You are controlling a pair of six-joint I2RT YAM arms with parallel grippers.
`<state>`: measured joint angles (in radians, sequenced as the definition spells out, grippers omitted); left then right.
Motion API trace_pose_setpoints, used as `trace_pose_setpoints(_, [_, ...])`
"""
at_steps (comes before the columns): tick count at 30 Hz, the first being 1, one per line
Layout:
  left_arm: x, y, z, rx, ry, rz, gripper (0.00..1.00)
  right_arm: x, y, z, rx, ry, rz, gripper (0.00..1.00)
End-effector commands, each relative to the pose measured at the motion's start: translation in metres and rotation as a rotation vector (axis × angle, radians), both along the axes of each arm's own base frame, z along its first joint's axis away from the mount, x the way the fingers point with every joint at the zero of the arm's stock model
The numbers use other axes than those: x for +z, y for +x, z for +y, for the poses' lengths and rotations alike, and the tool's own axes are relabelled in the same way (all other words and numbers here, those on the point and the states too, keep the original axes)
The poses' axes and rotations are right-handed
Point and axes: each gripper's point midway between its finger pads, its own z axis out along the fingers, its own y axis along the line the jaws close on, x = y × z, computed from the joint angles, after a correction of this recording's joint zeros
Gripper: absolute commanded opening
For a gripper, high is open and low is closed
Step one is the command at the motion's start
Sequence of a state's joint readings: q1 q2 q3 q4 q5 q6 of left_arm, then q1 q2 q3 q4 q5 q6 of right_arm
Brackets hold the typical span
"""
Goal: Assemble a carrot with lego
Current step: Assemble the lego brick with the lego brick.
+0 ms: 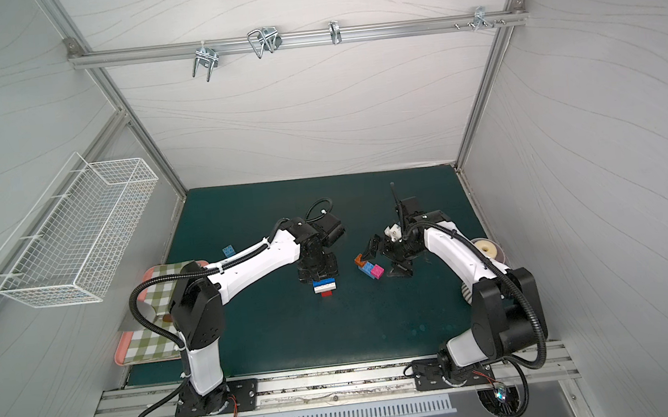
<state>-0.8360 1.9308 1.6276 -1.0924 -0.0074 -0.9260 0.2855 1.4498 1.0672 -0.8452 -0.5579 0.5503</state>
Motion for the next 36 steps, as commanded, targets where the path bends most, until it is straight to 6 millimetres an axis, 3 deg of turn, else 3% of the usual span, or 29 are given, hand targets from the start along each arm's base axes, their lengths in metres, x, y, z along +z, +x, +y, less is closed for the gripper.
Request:
trace_pose_setpoints(1, [0.002,0.000,0.000,0.022,0.021,0.014,0.35,0.005,-0.001,-0.003,0.003,0.003,-0.016,0.99])
trace_pose_setpoints(36, [-0.022,0.004,0.005,0.103,0.007,0.088,0.35,0.003,-0.001,-0.004,-0.002,-0.005,-0.001,0.99])
